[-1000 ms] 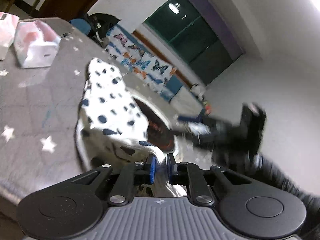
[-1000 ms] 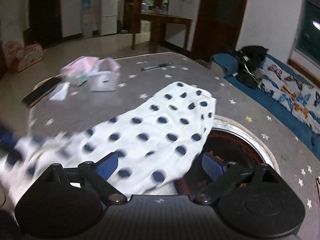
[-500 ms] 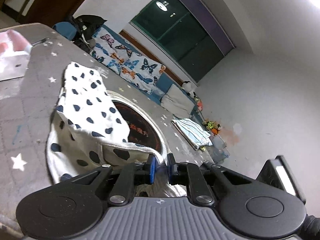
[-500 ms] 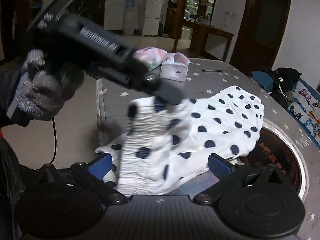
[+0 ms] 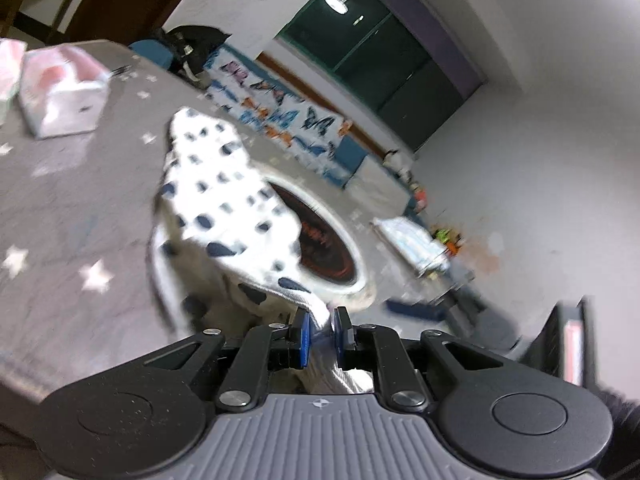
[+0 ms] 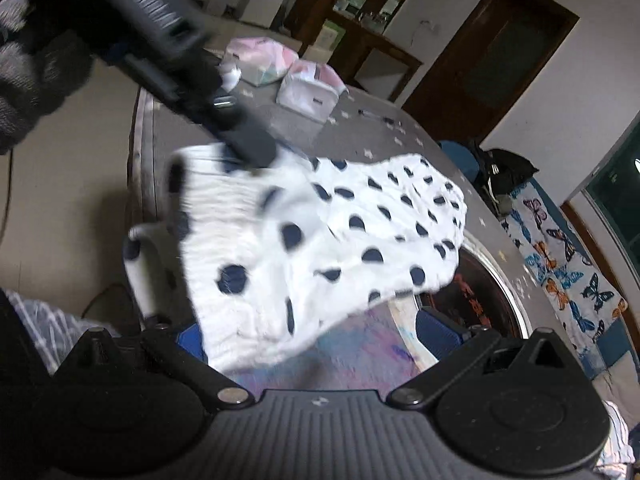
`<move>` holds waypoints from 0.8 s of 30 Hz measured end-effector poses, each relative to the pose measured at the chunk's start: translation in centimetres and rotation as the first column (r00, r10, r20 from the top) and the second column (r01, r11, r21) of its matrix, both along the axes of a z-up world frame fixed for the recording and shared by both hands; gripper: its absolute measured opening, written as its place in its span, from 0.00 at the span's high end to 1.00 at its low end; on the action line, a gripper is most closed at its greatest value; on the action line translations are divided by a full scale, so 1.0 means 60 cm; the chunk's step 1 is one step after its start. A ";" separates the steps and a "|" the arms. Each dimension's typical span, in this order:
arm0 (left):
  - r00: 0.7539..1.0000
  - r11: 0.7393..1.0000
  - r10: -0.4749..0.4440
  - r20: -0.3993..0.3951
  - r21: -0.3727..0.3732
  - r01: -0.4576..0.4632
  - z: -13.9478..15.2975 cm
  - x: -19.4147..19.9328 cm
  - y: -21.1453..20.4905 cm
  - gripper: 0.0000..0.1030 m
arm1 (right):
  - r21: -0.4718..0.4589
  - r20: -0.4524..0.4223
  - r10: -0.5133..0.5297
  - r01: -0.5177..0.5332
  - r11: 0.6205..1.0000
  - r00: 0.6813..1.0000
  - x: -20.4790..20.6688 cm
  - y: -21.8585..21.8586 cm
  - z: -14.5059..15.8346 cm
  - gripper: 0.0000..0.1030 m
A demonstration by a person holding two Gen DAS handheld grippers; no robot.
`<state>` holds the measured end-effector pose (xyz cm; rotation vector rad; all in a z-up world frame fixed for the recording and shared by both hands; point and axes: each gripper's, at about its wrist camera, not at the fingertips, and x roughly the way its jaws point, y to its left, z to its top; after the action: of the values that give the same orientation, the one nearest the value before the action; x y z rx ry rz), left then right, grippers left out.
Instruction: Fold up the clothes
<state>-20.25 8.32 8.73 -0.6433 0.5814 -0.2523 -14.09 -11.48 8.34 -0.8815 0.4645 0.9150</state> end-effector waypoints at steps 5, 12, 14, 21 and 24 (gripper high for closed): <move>0.996 1.000 -0.024 -0.084 0.002 0.025 -0.043 -0.010 -0.004 0.86 | -0.034 -0.016 -0.038 0.037 0.999 0.999 0.001 -0.016 -0.011 0.00; 0.991 0.995 -0.099 -0.091 0.018 0.101 -0.055 0.008 -0.039 0.85 | -0.070 -0.017 -0.094 0.092 0.993 0.995 0.021 -0.026 -0.022 0.00; 0.987 0.991 -0.131 -0.098 0.019 0.133 -0.057 0.018 -0.052 0.85 | -0.083 -0.020 -0.123 0.121 0.989 0.992 0.029 -0.033 -0.029 0.00; 0.979 0.980 -0.188 -0.084 0.049 0.192 -0.038 0.032 -0.055 0.74 | -0.037 -0.110 -0.139 0.136 0.990 0.984 0.029 -0.061 -0.021 0.00; 0.978 0.975 -0.199 -0.067 0.084 0.204 -0.024 0.023 -0.049 0.68 | -0.028 -0.154 -0.118 0.115 0.993 0.981 0.028 -0.075 -0.019 0.00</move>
<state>-18.86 5.37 7.29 -0.5058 0.7116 -0.3959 -12.39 -15.96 7.21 -0.7944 0.6540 0.8759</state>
